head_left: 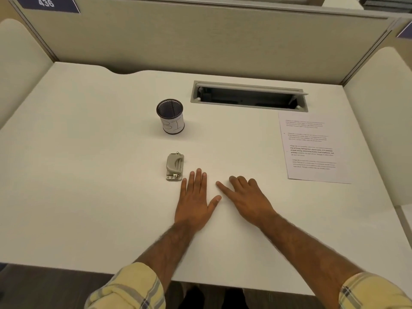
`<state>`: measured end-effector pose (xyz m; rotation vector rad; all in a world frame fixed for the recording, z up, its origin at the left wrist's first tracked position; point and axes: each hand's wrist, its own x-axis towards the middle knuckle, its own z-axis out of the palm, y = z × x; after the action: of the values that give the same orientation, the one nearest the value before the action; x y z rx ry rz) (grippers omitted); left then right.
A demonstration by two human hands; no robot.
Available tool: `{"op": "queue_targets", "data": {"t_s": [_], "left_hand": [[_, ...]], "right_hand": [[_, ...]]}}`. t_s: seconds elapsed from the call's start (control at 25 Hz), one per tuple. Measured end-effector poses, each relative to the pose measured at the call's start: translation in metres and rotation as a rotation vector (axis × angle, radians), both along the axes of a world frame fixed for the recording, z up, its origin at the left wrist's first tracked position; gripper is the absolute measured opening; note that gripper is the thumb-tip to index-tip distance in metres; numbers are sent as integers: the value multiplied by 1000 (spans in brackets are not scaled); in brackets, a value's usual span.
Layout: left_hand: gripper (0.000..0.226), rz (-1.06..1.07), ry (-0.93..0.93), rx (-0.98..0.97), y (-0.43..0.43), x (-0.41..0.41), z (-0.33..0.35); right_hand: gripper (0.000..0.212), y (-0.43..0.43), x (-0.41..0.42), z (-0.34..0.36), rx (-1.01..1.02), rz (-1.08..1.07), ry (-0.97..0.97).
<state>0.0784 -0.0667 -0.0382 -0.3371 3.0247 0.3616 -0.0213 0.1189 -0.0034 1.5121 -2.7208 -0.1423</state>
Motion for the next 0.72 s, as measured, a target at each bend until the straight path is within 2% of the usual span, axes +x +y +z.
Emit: {"op": "queue_targets", "data": {"t_s": [0.12,0.24,0.44,0.6,0.72], "left_hand": [[85,4,1,-3,0,0,-1],[85,9,3,-13,1,0,0],[84,11,-3,-26,1,0,-1],[84,11,-15,-24,1,0,0],[84,12,-7,-18,2,0,2]], "right_hand": [[63,-3,-5,3,50,-30,-30],[63,-9,-15,8,21,-121,-149],[42,-21,-38,12,-301,-397,-552],[25,-29,-47,15,-482,-604,-768],[19,-36,-48,16,-444,-592,-727]]}}
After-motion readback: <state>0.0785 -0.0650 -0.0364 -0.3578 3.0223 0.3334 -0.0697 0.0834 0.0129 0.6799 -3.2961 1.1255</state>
